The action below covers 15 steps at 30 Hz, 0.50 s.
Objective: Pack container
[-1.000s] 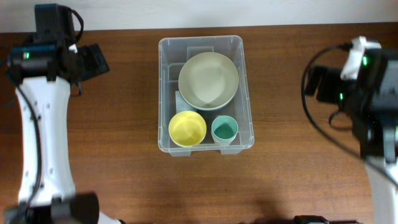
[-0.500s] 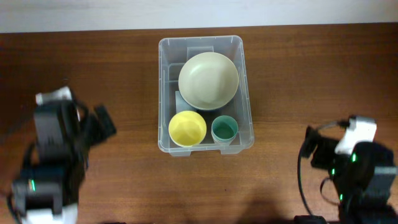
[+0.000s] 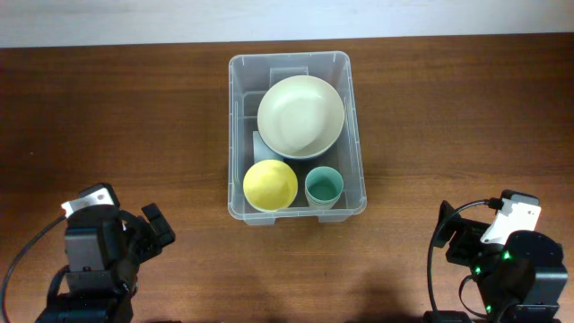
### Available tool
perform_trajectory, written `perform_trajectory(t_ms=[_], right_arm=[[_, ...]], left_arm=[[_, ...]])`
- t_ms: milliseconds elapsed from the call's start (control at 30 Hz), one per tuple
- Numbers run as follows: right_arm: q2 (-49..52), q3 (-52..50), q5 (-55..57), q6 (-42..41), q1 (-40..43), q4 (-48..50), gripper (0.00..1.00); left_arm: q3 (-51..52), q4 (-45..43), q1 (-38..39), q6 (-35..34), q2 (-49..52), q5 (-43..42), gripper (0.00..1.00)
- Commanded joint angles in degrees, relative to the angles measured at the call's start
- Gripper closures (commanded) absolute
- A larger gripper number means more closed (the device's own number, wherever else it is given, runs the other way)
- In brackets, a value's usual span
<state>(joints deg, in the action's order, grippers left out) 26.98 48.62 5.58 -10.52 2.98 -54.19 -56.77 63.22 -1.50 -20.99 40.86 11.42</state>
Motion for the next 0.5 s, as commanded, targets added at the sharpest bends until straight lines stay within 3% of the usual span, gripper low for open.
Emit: perform_trajectory(t_ms=[0, 200, 467], right_arm=[[-0.22, -0.46, 0.92, -0.5, -0.35, -0.02, 0.01], [-0.11, -0.46, 11.26, -0.48, -0.35, -1.09, 0.01], [-1.38, -0.5, 9.88, -0.46, -0.35, -3.87, 0.01]], left_arm=[[0.37, 0.09, 0.24, -0.81, -0.33, 0.39, 0.0], [0.37, 0.09, 0.24, -0.81, -0.33, 0.39, 0.0], [0.37, 0.09, 0.24, -0.81, -0.33, 0.39, 0.0]])
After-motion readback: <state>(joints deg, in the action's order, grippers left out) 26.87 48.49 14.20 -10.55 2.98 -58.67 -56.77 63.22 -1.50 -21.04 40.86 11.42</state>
